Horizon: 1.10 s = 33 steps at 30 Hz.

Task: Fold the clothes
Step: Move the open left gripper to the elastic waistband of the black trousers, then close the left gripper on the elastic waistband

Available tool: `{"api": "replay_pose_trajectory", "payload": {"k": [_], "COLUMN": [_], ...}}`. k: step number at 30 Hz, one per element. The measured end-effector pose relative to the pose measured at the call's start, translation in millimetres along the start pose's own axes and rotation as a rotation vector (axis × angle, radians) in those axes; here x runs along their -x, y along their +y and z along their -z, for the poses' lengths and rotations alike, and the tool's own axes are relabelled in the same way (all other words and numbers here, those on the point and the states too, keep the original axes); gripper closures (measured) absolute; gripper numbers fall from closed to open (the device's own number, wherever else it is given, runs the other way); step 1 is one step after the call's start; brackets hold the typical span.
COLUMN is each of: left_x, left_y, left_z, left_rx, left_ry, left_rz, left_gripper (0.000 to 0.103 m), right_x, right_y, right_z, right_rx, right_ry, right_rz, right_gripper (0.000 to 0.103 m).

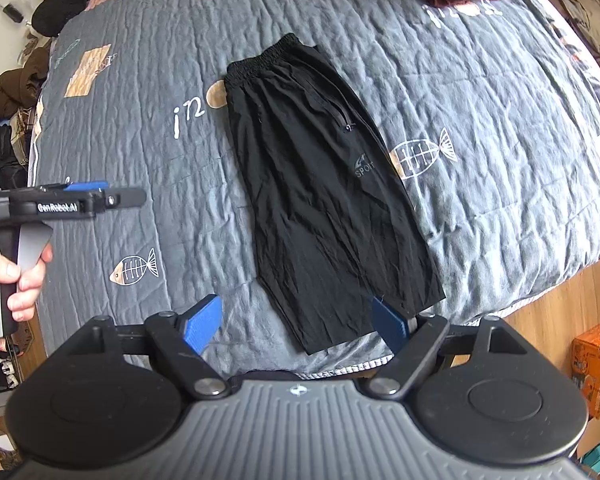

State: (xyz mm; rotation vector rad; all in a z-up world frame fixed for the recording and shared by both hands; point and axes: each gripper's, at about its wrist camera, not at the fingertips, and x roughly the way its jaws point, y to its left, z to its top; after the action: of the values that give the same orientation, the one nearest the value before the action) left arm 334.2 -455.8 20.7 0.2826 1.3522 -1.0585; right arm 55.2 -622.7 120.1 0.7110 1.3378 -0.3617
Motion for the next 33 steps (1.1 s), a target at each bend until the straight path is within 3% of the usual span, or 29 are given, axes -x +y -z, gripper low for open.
{"api": "replay_pose_trajectory", "payload": {"k": [7, 15, 22, 33], "left_x": [-32, -89, -135, -188], "left_y": [50, 118, 146, 157], "left_z": [-26, -53, -75, -89], "left_rx": [0.059, 0.239, 0.249, 0.153], "left_ry": [-0.065, -0.115, -0.144, -0.212], "left_rz": [0.132, 0.343, 0.395, 0.377], "left_gripper": [0.001, 0.002, 0.003, 0.006], "right_x": [-16, -44, -78, -119], "right_y": [-14, -31, -47, -79], "right_z": [-11, -30, -31, -25], "right_rx": [-0.017, -0.015, -0.015, -0.053], "right_ry": [-0.005, -0.014, 0.021, 0.076], "right_rz": [-0.034, -0.074, -0.092, -0.109], "right_gripper": [0.022, 0.021, 0.022, 0.022]}}
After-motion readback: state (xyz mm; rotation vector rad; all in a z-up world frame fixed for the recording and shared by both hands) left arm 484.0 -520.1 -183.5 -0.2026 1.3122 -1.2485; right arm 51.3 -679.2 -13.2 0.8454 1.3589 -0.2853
